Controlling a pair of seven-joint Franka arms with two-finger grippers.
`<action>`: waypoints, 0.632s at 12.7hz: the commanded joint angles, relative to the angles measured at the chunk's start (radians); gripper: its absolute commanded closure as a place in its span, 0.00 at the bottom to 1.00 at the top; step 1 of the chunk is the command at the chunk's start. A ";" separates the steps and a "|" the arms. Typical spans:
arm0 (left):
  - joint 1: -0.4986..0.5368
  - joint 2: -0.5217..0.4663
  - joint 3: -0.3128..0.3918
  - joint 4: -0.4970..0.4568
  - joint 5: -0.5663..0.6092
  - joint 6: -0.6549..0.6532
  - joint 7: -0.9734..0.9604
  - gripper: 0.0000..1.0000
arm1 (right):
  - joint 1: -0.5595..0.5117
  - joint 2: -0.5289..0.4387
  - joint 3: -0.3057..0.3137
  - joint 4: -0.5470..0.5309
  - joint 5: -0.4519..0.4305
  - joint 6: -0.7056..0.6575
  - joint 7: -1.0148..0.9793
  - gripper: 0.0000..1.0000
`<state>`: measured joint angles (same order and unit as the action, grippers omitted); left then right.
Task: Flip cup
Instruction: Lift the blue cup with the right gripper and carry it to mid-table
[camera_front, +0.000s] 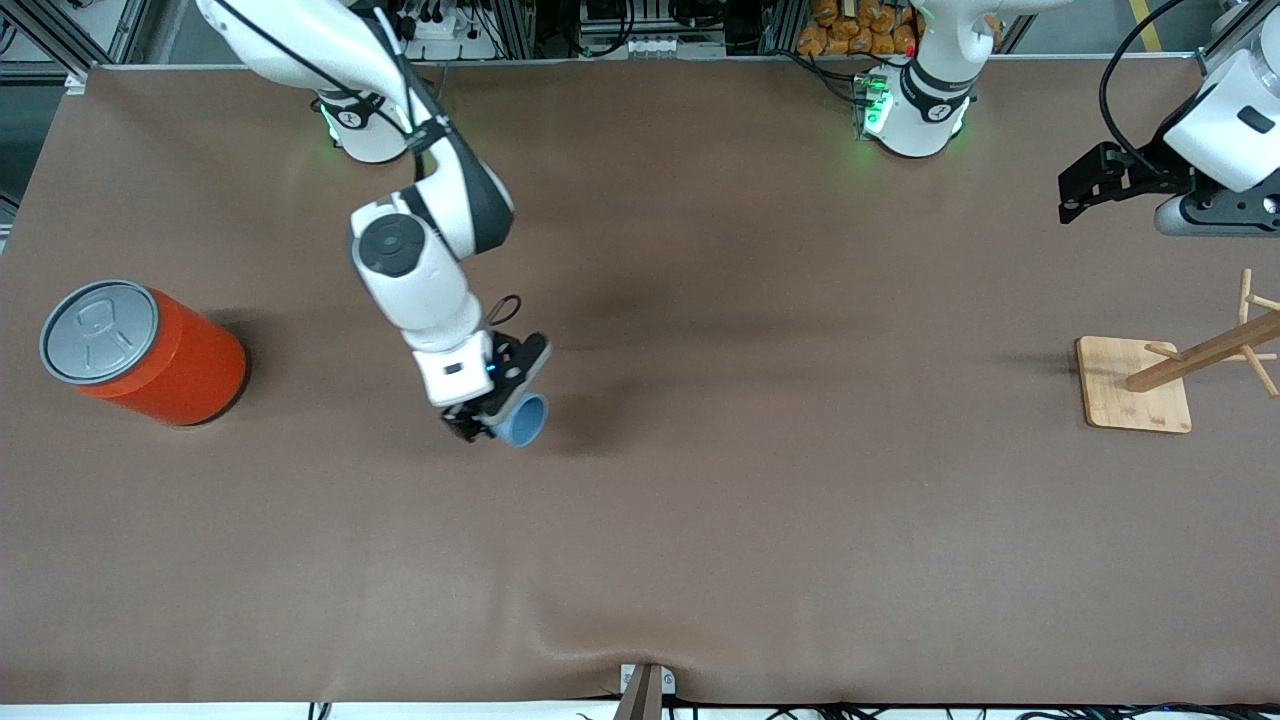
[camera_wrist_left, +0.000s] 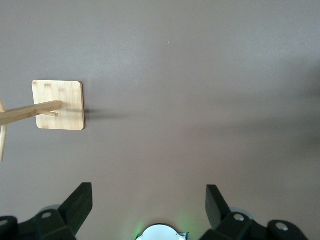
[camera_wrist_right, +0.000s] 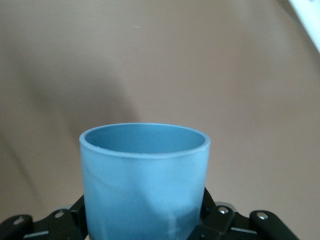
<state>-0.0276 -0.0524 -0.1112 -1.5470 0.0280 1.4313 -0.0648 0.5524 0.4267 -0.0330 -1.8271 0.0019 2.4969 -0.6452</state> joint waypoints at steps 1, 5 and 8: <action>0.005 -0.007 -0.005 -0.007 -0.002 0.000 0.011 0.00 | 0.093 0.067 -0.013 0.043 -0.010 0.002 -0.083 0.43; 0.005 -0.006 -0.005 -0.007 -0.002 0.001 0.011 0.00 | 0.196 0.190 -0.015 0.126 -0.016 0.014 -0.154 0.46; 0.005 -0.004 -0.005 -0.008 -0.002 0.003 0.011 0.00 | 0.241 0.295 -0.016 0.231 -0.019 0.014 -0.149 0.46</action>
<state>-0.0277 -0.0518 -0.1115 -1.5511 0.0280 1.4313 -0.0648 0.7767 0.6388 -0.0353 -1.6892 -0.0024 2.5040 -0.7523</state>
